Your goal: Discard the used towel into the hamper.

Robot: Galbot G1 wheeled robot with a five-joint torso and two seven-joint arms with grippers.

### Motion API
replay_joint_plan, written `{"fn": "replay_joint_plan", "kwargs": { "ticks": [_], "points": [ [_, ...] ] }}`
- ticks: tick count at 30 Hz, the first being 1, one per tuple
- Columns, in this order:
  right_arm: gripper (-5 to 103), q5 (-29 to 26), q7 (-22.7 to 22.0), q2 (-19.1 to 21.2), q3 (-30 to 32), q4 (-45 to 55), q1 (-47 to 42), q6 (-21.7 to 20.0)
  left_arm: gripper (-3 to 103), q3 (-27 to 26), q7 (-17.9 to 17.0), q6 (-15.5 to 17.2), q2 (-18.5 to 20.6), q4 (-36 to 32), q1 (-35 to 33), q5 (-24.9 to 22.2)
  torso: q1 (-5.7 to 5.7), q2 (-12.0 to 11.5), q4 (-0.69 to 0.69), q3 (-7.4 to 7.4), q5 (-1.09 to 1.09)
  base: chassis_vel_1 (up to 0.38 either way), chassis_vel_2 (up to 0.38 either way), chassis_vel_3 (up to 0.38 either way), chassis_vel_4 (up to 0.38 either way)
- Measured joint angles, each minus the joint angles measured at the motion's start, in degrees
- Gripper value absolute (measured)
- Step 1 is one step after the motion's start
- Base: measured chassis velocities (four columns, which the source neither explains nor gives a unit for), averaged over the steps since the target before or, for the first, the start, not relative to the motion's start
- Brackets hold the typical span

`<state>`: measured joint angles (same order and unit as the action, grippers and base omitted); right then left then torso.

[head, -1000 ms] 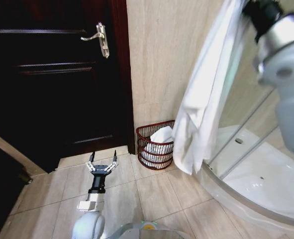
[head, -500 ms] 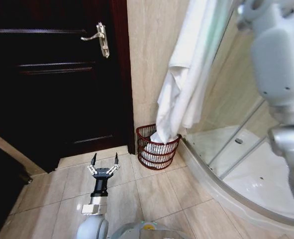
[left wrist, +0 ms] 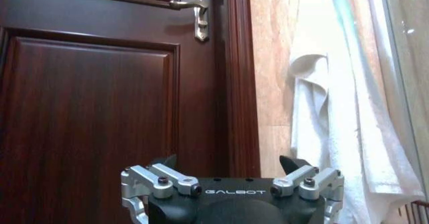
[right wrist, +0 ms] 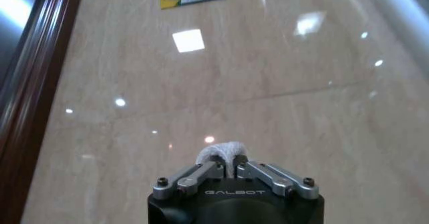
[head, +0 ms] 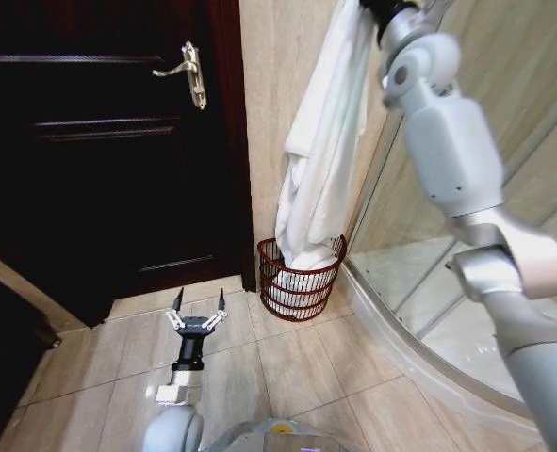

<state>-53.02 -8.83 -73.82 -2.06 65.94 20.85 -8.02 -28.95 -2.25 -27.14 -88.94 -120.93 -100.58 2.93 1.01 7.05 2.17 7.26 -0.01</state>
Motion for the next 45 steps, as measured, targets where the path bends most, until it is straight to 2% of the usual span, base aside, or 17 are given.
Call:
{"fn": "replay_joint_plan", "kwargs": {
  "ticks": [6, 13, 19, 38, 42, 45],
  "points": [
    [5, 1.33, -0.99, -3.28, 0.40, 1.07, -3.03, 0.43, 100, 0.40, -0.30, -1.35, 0.06, 0.91, -0.14, -0.15, -0.01, 0.00, 0.01, -0.02, -0.02, 0.000, 0.000, 0.000, 0.000],
    [5, 2.54, -0.55, -1.86, 0.77, 3.08, -8.14, 1.87, 100, -0.72, -0.44, -2.10, 0.02, 1.93, -0.32, -0.27, -0.07, -0.26, 0.00, -0.29, 0.01, 0.000, 0.000, 0.000, 0.000],
    [5, 2.60, -0.09, 0.92, 0.91, 5.58, -14.71, 3.11, 100, -1.51, -0.16, -2.67, 0.34, 2.21, -0.33, -0.25, -0.33, -1.79, 0.01, -1.48, 0.02, 0.000, 0.000, 0.000, 0.000],
    [5, 7.97, 1.57, 1.08, 1.05, 4.62, -22.37, 5.97, 100, -1.43, 0.04, -3.94, 0.14, 2.77, -1.10, -0.17, -0.79, -6.22, 0.03, -5.46, 0.01, 0.000, 0.000, 0.000, 0.000],
    [5, 8.59, 0.15, 2.71, -0.21, 6.04, -24.25, 3.97, 100, -1.41, 0.04, -4.03, 0.11, 2.37, -1.37, -0.03, -0.94, -7.17, 0.01, -6.30, 0.02, 0.000, 0.000, 0.000, 0.000],
    [5, 8.71, -1.88, 3.55, -2.47, 6.58, -25.28, 4.14, 100, -1.30, 0.13, -3.83, 0.17, 1.93, -1.52, 0.07, -0.98, -7.16, 0.01, -6.51, -0.02, 0.000, 0.000, 0.000, 0.000]
  ]
}}
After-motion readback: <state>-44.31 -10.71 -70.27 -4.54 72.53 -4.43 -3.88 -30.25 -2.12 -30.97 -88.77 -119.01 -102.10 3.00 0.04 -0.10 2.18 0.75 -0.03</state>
